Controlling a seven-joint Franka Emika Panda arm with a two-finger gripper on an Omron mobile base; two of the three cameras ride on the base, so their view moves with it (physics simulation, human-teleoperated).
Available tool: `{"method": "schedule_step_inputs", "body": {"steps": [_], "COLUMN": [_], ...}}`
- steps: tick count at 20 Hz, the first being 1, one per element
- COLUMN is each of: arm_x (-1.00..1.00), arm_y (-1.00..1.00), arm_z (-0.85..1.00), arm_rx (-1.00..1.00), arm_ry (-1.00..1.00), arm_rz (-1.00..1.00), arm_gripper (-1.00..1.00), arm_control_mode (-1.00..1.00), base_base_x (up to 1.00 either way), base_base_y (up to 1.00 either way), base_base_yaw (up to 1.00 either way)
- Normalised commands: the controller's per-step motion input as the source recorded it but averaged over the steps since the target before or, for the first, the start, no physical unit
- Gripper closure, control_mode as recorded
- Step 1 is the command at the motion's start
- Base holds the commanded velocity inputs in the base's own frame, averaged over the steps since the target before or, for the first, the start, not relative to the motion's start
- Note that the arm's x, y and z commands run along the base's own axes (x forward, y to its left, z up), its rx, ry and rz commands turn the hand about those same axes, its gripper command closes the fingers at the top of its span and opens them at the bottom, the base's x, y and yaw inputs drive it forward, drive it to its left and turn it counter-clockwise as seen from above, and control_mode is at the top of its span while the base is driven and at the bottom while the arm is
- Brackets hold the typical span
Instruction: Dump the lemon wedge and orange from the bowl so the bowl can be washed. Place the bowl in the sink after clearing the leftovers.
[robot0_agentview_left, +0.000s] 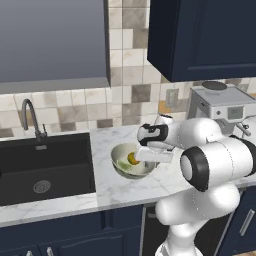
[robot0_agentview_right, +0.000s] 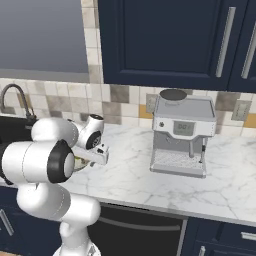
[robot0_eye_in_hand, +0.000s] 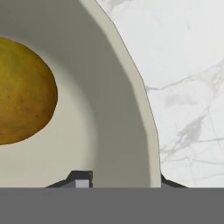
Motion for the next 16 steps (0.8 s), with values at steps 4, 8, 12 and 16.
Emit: {"method": "schedule_step_inputs", "body": {"steps": [4,8,12,16], "arm_x": [-0.09,-0.19,-0.35,-0.67], "arm_y": [0.00,0.02,0.01,-0.08], "arm_z": [0.07,0.40,0.69,0.80], "arm_rx": [0.00,0.00,0.00,0.04], "arm_ry": [-0.06,-0.10,-0.03,-0.04], "arm_rz": [0.00,0.00,-0.01,-0.06], "arm_gripper": [1.00,1.00,1.00,1.00], "arm_control_mode": [-1.00,-1.00,-1.00,-1.00], "base_base_x": [0.00,0.00,0.00,0.00], "base_base_y": [0.00,0.00,0.00,0.00], "base_base_yaw": [0.00,0.00,0.00,0.00]}}
